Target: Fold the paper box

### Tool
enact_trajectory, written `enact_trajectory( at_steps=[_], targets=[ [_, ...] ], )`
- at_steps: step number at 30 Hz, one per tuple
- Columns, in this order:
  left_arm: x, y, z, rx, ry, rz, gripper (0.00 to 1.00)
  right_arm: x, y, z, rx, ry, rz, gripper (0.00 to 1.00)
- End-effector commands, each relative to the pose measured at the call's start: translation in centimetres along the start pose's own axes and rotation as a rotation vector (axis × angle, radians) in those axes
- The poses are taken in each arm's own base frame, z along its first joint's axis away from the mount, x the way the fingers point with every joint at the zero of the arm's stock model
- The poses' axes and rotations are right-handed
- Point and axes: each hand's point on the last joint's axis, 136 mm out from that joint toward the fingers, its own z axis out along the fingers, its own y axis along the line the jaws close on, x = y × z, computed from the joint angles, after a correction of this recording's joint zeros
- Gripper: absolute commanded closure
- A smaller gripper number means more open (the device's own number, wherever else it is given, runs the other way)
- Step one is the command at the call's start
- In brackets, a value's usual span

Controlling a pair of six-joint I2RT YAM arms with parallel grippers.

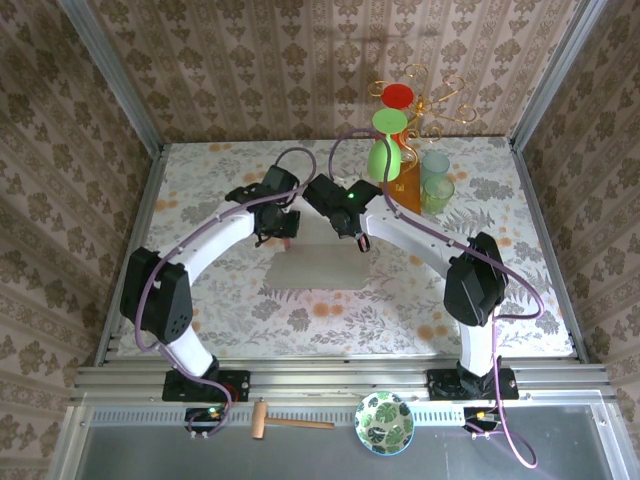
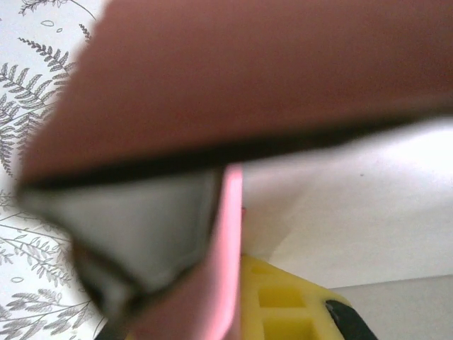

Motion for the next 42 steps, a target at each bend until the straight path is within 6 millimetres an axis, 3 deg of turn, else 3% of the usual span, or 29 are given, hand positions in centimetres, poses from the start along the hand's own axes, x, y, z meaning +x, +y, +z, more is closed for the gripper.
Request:
enact_trajectory(
  at_steps=[1,9,18,30,42],
  targets=[
    [-1.9,0.4,-0.8,-0.013,-0.138,-0.035,1.00,1.4,-0.7,0.0,0.018,0.028,-0.040,1.00],
    [-0.7,-2.1,0.6,0.132,-0.036,-0.031,1.00,2.2,0.2,2.3,-0.019,0.050,-0.044,1.00],
    [1.8,-0.9,1.6,0.086,0.081,-0.039,1.00,3.2,2.9,4.8,-0.226,0.130,-0.012,1.00],
    [3.8,0.4,3.6,0.031,0.125,-0.078,1.00,4.8,4.7,7.3,-0.287,0.207,0.022,1.00],
    [5.1,1.2,4.9,0.026,0.143,-0.142,1.00,5.8,5.5,8.3,-0.374,0.243,0.085,0.87]
  ],
)
